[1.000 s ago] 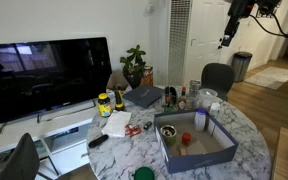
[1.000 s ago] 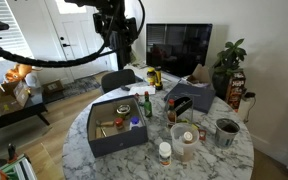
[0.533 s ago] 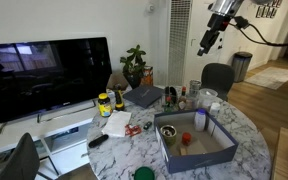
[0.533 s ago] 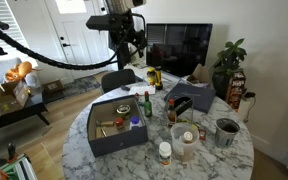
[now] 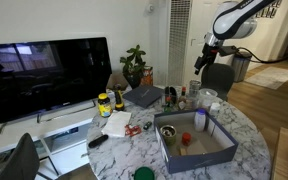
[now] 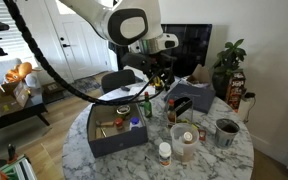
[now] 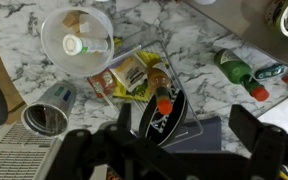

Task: Pick up the clear container and put it in the blue box

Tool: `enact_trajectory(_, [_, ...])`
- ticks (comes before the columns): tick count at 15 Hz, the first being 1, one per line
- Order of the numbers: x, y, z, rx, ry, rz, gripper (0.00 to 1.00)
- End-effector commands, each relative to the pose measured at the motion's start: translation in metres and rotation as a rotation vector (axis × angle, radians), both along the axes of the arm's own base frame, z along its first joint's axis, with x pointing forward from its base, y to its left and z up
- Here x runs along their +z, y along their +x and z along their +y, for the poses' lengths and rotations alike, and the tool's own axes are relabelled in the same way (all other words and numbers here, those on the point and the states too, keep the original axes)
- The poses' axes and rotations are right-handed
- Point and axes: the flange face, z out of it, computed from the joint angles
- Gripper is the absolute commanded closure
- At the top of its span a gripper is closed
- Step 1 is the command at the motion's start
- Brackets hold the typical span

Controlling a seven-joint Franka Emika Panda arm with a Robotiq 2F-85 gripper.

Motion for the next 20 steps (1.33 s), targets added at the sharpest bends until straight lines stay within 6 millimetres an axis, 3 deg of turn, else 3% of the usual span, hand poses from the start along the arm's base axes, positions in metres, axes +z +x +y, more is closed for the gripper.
enact_trajectory(1, [-0.002,0.002,-0.003,-0.010,0.011,0.004,0.00])
enact_trajectory(3, [-0.002,0.004,-0.001,-0.011,0.018,0.005,0.00])
enact_trajectory(5, [-0.014,0.015,-0.030,-0.092,-0.002,-0.049,0.00])
enact_trajectory(8, [-0.046,0.005,-0.079,-0.096,-0.011,0.023,0.00])
enact_trajectory(11, [-0.076,0.000,-0.105,-0.064,-0.032,0.075,0.00])
enact_trajectory(13, [-0.097,-0.003,-0.107,-0.008,-0.060,0.133,0.00])
enact_trajectory(17, [-0.122,-0.013,-0.074,0.122,0.026,0.214,0.00])
enact_trajectory(18, [-0.119,-0.011,-0.064,0.142,0.075,0.211,0.00])
enact_trajectory(19, [-0.119,-0.006,-0.072,0.096,0.015,0.201,0.00])
enact_trajectory(20, [-0.121,-0.005,-0.065,0.116,0.036,0.208,0.00])
